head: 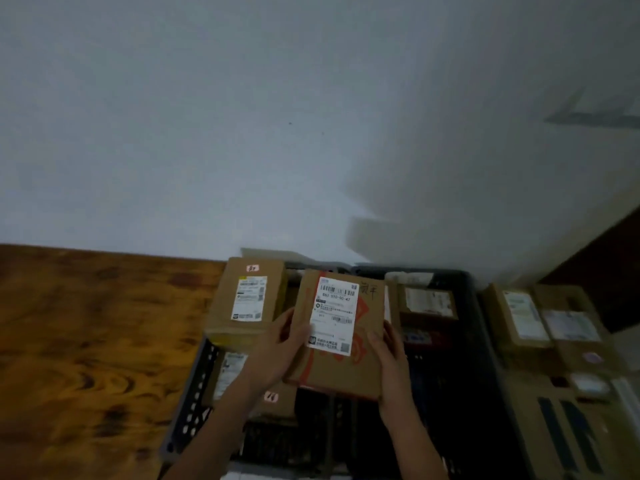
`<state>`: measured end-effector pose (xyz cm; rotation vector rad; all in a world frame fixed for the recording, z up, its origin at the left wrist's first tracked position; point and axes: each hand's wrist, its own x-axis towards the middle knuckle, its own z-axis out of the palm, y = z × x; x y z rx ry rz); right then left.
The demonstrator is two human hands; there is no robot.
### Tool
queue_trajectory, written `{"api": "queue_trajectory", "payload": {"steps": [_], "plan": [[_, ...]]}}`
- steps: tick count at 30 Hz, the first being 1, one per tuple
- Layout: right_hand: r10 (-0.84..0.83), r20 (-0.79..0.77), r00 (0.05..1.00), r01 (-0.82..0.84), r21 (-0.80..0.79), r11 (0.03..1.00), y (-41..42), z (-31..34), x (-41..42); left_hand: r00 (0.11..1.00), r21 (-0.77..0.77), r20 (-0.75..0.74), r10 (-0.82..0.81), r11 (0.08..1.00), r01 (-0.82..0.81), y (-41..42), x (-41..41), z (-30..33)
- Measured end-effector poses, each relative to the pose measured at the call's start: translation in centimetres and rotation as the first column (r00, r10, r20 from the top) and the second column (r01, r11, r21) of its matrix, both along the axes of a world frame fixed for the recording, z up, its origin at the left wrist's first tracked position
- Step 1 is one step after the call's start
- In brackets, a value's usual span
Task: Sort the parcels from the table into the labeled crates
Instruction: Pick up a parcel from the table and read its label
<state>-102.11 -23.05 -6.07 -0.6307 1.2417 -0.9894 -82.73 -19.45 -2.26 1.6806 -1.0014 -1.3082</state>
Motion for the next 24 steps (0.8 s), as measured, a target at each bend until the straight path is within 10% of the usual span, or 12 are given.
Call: {"api": "queue_trajectory", "payload": {"steps": [5,9,24], "plan": [[0.172,-0.018,0.985,-0.172,0.043,0.984,-5.2,-2.2,1.4,0.877,0.024,0.453,-0.163,0.985,0.171,-1.2,-0.1,-2.7],[0.212,-0.063,0.975,-0.207,0.086,0.975,-8.4,-4.2,3.0,0.599,0.128,0.73,-0.33,0.927,0.354,-2.5,1.7,-6.0],[0.442,-0.418,0.794,-0.418,0.153,0.896,-13.2,-7.3,9.7,0.607,-0.047,0.768,-0.207,0.925,0.376,-6.8,8.0,-11.8]]}}
